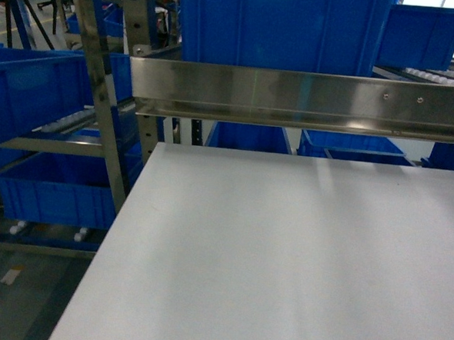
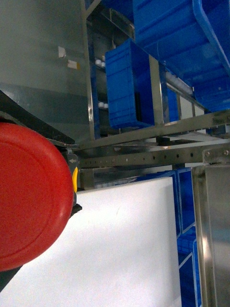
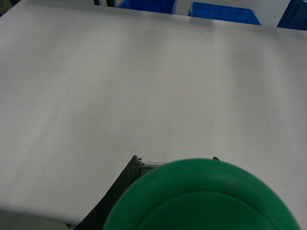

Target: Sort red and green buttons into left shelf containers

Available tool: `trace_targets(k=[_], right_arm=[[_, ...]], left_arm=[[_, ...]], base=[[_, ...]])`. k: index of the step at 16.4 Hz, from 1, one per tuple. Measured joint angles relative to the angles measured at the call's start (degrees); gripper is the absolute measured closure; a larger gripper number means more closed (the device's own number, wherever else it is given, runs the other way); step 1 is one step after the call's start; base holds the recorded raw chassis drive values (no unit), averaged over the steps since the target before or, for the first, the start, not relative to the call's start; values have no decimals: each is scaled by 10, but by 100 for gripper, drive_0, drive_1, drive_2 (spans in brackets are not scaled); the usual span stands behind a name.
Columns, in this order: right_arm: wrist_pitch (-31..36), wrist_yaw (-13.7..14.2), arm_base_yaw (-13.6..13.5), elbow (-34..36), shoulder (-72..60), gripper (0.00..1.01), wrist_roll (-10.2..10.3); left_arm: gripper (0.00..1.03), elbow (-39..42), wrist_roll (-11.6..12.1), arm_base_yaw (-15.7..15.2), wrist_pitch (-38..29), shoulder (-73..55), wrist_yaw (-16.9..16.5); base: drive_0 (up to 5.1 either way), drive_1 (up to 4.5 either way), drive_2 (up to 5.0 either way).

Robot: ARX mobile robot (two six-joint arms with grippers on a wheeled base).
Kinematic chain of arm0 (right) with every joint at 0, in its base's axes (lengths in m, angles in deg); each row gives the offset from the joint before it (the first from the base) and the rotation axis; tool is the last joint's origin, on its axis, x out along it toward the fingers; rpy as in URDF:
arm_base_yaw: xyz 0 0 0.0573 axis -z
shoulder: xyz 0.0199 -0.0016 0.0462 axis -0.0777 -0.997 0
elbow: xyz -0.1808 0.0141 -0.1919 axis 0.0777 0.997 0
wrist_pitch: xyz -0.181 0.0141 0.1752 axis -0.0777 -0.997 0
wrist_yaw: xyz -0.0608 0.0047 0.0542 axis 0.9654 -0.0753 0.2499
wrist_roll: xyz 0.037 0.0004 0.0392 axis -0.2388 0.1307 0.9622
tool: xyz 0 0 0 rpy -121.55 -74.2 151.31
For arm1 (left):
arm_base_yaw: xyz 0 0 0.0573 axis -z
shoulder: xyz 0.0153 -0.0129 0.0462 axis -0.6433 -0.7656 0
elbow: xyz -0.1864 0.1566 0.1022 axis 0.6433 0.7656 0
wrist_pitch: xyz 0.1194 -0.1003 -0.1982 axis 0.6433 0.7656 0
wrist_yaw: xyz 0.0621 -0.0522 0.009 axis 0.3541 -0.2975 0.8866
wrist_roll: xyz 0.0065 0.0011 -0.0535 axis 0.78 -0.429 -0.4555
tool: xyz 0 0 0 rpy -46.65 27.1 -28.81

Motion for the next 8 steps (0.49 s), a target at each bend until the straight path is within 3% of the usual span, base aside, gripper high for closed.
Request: trace_targets(k=[8], right_arm=[[0, 0, 0, 0, 0, 66, 0]], left_arm=[[76, 0, 0, 0, -1, 0, 0]], base=[[-495, 250, 250]])
